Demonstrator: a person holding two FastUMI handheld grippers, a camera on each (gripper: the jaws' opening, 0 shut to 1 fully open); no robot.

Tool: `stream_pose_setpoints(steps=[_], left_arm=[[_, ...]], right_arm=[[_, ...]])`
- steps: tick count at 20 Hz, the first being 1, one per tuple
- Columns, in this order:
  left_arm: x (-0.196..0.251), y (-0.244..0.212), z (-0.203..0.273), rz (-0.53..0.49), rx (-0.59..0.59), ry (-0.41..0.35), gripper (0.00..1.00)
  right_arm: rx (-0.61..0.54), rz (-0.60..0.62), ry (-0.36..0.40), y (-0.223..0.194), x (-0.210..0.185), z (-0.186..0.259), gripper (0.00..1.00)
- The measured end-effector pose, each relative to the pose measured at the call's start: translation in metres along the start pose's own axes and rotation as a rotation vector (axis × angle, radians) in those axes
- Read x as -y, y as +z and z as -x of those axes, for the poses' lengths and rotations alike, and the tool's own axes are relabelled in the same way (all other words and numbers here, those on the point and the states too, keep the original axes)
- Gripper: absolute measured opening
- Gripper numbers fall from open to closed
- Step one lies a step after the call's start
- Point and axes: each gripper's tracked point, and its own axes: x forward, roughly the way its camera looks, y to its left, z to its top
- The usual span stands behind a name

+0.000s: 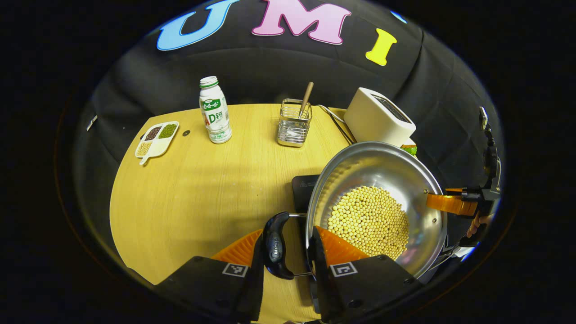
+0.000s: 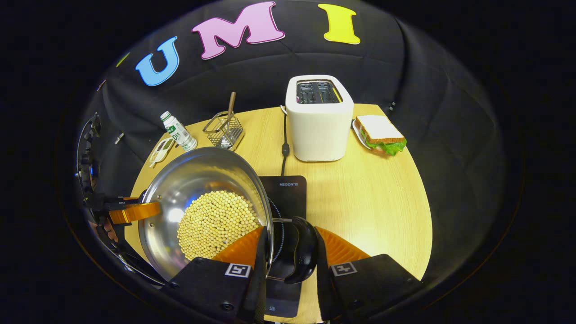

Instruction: First push the handle of the pot to place it horizontally, then grasp the pot with both hands and set it on the induction cooktop.

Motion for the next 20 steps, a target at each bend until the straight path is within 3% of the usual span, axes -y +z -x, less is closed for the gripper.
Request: stream_pose_setpoints(steps=[16, 20], left_arm=[[0.004, -0.004, -0.023, 0.006, -0.013, 0.0, 0.52], [0.004, -0.004, -0.023, 0.01, -0.015, -0.002, 0.51]], right_arm=[[-0.027, -0.023, 0.001, -0.012, 0.013, -0.02, 0.5], [-0.032, -0.032, -0.012, -0.012, 0.014, -0.018, 0.55]])
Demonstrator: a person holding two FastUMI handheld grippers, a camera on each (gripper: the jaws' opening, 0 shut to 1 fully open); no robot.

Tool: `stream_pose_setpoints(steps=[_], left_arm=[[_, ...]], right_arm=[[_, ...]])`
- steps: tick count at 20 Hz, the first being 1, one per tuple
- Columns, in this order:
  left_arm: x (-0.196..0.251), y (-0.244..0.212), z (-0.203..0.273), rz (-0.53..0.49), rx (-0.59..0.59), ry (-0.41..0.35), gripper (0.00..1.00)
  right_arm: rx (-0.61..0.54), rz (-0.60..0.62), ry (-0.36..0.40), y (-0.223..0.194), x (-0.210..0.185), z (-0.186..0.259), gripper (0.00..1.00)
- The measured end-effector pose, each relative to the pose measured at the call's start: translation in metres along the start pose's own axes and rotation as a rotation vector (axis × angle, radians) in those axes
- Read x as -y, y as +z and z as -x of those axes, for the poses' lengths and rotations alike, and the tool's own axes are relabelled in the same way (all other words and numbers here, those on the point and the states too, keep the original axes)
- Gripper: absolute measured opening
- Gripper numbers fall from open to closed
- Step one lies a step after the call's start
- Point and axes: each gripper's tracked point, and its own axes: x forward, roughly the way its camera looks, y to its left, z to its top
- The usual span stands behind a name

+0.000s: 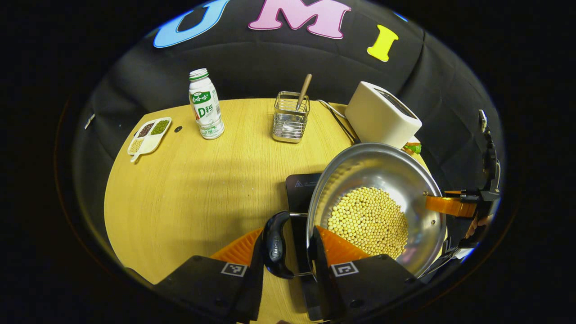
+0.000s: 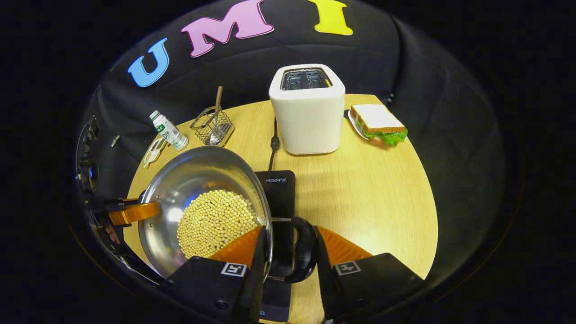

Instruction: First push the handle of the pot to place it horizontally, then grasp the pot with both hands and set it on the induction cooktop.

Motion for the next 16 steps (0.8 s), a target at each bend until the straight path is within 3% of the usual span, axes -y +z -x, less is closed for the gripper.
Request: stream_pose_setpoints(steps=[1, 5, 6, 7, 9, 16], left_arm=[[0.0, -0.001, -0.001, 0.001, 0.0, 0.0, 0.56], [0.001, 0.001, 0.002, -0.004, 0.012, 0.0, 0.6], [0.0, 0.003, 0.003, -0.005, 0.023, 0.011, 0.64], [-0.003, 0.007, 0.003, -0.006, 0.039, 0.028, 0.79], [-0.005, 0.008, 0.006, -0.003, 0.052, 0.045, 0.88], [0.003, 0.016, 0.022, -0.018, 0.102, 0.034, 0.93]], right_arm=[[-0.001, -0.001, -0.005, -0.001, 0.0, 0.0, 0.57], [0.009, 0.01, -0.032, 0.0, 0.004, 0.003, 0.64], [0.009, 0.009, -0.036, 0.0, 0.005, 0.003, 0.74], [0.014, 0.005, -0.042, 0.0, 0.006, 0.003, 0.81], [0.033, -0.013, -0.06, 0.004, 0.011, 0.007, 0.93], [0.088, -0.044, -0.087, 0.013, 0.015, 0.024, 0.95]])
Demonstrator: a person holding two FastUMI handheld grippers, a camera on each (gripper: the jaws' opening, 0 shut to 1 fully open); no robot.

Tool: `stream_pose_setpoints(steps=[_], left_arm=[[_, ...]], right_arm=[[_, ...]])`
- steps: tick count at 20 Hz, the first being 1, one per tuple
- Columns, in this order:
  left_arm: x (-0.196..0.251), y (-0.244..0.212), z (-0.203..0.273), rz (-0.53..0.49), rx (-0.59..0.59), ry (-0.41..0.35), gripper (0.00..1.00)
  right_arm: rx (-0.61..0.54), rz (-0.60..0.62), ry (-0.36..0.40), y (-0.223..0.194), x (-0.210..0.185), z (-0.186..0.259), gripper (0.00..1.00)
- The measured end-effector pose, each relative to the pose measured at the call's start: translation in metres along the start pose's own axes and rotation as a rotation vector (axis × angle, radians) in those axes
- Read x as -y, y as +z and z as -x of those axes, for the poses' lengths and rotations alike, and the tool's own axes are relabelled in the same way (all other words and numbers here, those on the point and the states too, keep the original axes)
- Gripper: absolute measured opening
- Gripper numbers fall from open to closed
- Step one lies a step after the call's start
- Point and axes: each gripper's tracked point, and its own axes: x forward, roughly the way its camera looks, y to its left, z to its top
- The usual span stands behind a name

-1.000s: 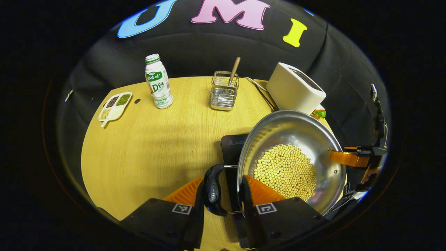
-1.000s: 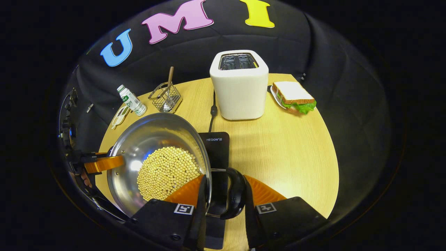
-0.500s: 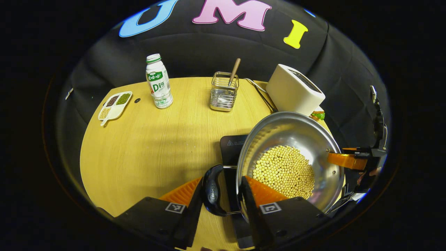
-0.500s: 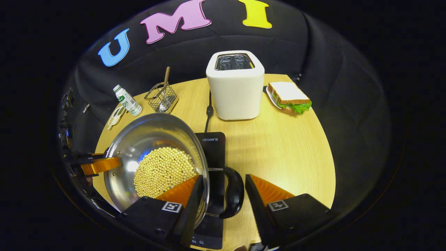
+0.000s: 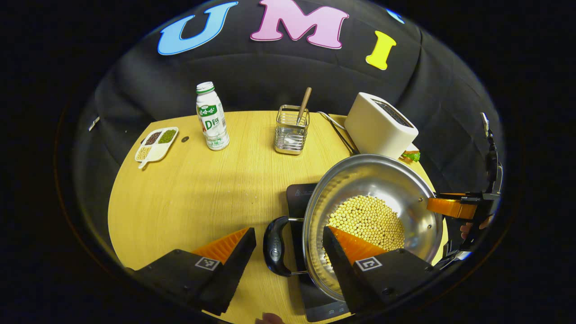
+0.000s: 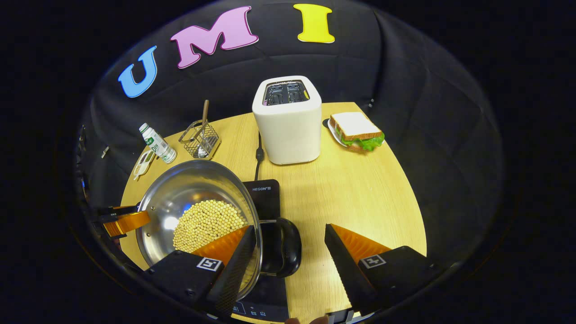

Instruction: First push the handle of the pot to place it horizontally, then grasp the pot with both hands and set it on the induction cooktop.

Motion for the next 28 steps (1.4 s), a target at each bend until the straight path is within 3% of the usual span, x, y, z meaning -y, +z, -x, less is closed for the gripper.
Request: stream_pose_setpoints(steps=[7, 11, 18, 28], left_arm=[[0.005, 0.029, 0.049, -0.096, 0.14, 0.005, 0.95], [0.019, 0.053, 0.096, -0.117, 0.29, -0.027, 0.95], [0.029, 0.091, 0.199, -0.213, 0.559, 0.009, 0.94], [-0.017, 0.107, 0.315, -0.135, 0.792, 0.1, 0.94]], right_arm=[[0.123, -0.001, 0.013, 0.024, -0.015, 0.047, 0.95], [0.243, 0.001, 0.03, 0.056, -0.027, 0.088, 0.96], [0.505, 0.04, 0.046, 0.104, -0.06, 0.184, 0.98], [0.838, 0.076, 0.023, 0.129, -0.113, 0.299, 0.97]])
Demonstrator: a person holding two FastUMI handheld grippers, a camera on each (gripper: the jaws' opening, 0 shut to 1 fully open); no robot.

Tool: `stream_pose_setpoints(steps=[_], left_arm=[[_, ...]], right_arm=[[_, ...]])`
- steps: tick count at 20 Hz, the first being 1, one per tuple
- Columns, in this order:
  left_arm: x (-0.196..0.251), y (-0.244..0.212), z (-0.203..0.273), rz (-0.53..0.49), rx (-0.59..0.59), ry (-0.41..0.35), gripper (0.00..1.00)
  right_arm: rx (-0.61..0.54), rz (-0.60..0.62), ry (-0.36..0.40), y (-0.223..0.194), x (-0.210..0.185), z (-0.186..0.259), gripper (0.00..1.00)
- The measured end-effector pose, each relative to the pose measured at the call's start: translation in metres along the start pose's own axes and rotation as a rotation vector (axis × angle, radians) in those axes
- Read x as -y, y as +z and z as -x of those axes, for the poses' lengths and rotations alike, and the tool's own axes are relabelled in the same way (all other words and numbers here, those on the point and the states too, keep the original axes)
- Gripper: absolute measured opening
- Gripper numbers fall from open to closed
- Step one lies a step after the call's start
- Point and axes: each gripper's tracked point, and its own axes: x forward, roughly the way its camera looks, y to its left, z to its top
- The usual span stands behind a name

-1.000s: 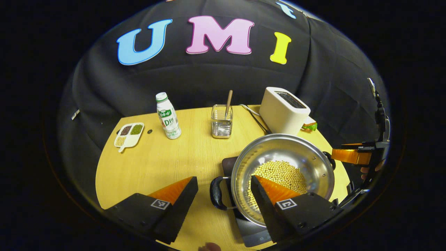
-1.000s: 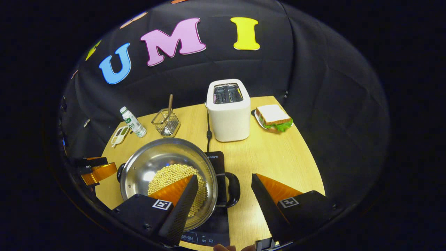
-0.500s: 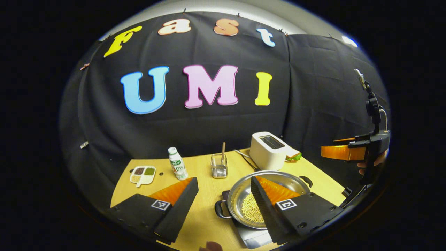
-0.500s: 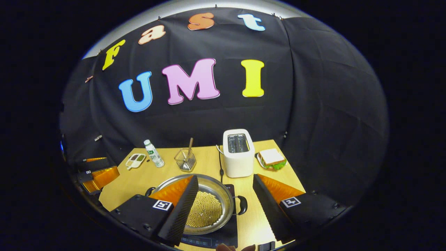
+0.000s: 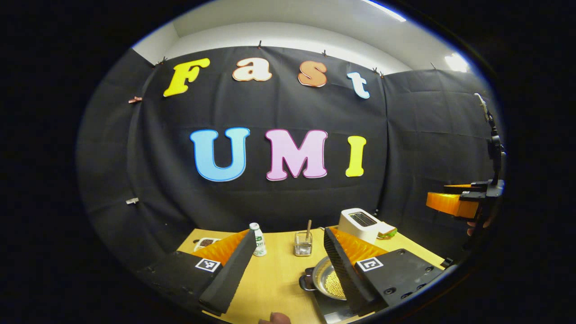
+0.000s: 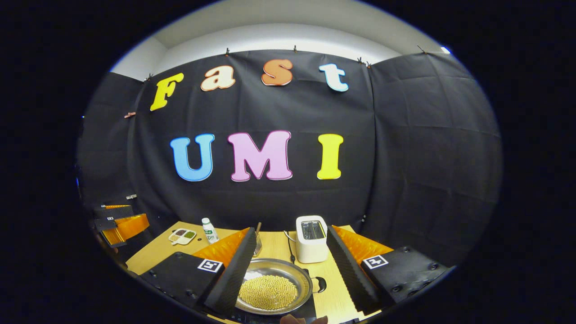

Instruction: First push the handle of the pot to place it horizontally, then grasp the pot with both hands and set it on the induction cooktop.

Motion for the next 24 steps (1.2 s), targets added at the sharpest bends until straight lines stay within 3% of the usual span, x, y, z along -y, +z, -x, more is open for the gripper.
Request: stream_pose_setpoints(steps=[6, 24], left_arm=[[-0.021, -0.001, 0.024, 0.043, -0.005, 0.008, 0.94], [-0.035, 0.0, 0.031, 0.05, 0.001, 0.045, 0.94]], right_arm=[[0.117, -0.015, -0.007, 0.034, -0.025, 0.024, 0.98], [0.103, -0.001, -0.007, 0.025, -0.032, 0.029, 0.98]])
